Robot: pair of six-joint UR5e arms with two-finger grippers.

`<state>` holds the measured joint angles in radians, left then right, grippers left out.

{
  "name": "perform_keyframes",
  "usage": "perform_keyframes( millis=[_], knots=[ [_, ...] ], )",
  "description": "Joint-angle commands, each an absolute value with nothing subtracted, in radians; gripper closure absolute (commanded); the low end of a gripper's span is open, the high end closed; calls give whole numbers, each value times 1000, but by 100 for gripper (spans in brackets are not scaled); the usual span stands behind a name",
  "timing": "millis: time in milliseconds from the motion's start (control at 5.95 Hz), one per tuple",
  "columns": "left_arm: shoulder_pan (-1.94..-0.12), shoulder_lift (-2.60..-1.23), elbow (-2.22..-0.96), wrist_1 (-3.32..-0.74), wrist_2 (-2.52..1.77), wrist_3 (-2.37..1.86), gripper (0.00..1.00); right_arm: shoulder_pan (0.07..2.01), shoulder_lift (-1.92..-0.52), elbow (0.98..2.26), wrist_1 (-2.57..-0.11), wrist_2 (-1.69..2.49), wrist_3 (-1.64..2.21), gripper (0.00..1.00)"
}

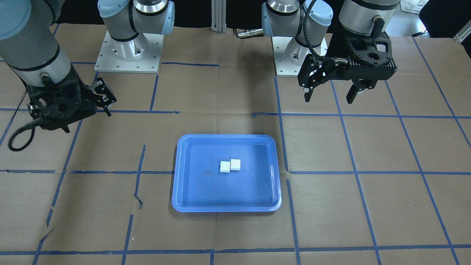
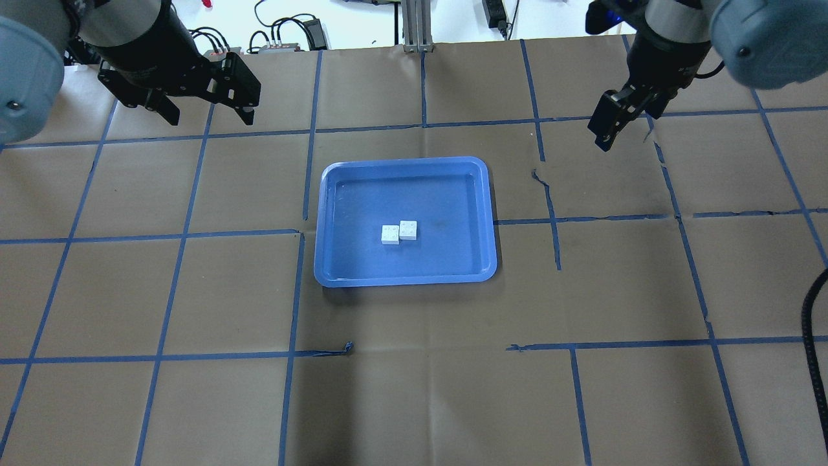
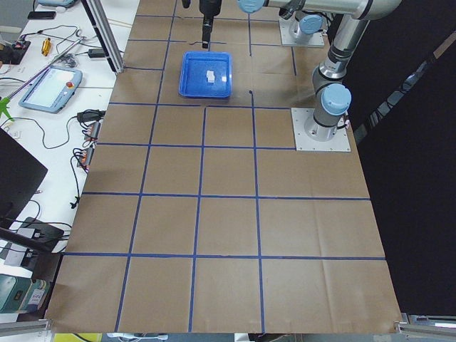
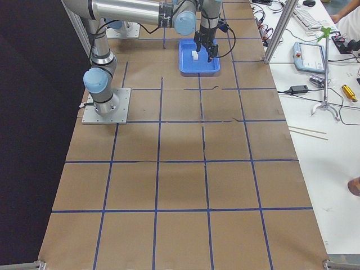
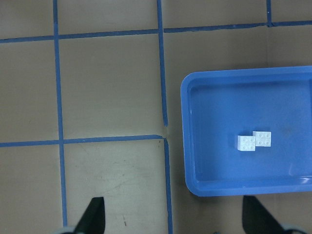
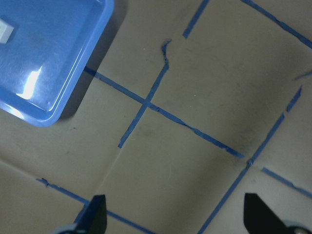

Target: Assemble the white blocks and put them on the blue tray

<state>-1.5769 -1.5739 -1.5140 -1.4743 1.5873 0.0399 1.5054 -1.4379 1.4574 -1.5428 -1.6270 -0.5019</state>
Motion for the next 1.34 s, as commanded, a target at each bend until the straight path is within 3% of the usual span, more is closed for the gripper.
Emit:
perform_keyframes(
  millis=[0, 504, 1176],
  knots=[
    [-1577, -1574, -1513, -1474, 1588, 40, 1, 1476, -1443, 1329, -1355, -1648, -214, 0],
    [-1577, -1574, -1513, -1476, 1588, 40, 1, 1554, -1454, 1287, -1339, -1566, 185, 0],
    [-1577, -1574, -1514, -1476, 1588, 40, 1, 1583, -1499, 1425, -1388, -1597, 186, 0]
  ],
)
